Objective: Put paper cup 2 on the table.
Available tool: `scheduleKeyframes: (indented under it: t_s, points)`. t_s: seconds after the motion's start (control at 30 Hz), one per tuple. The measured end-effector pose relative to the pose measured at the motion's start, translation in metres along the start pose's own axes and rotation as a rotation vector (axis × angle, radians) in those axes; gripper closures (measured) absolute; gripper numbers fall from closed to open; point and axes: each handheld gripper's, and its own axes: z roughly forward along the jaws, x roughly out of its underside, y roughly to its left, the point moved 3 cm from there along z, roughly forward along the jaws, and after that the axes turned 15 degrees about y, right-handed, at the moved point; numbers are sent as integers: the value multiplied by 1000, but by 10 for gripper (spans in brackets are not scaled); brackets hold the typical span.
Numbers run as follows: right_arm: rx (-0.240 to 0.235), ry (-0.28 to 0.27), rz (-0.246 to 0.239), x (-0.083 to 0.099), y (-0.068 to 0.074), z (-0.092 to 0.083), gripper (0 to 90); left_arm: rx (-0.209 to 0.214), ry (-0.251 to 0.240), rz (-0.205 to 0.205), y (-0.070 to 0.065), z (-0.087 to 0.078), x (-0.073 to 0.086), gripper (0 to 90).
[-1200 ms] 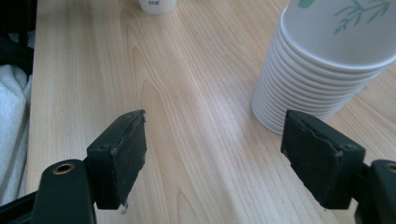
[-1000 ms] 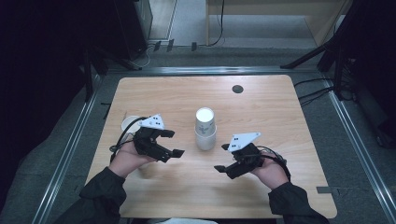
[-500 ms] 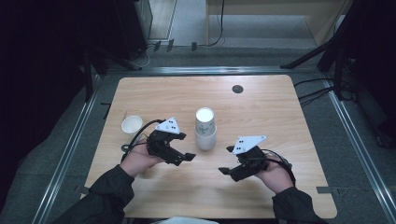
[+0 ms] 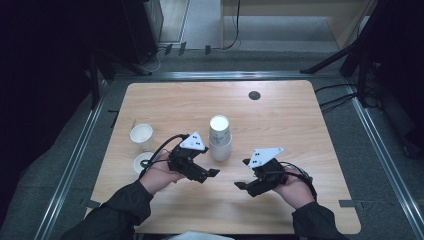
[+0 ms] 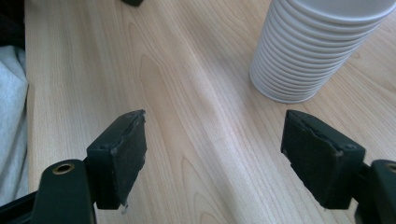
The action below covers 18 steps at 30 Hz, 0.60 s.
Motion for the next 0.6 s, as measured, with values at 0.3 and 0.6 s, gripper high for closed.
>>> scheduleKeyframes:
  t_s: [0.3,0.6]
  points:
    - [-5,20,-23,-1,3,5,224,-25,-8,48,-11,16,0,146]
    - [-9,30,-34,-2,4,7,223,-34,9,52,-10,25,4,146]
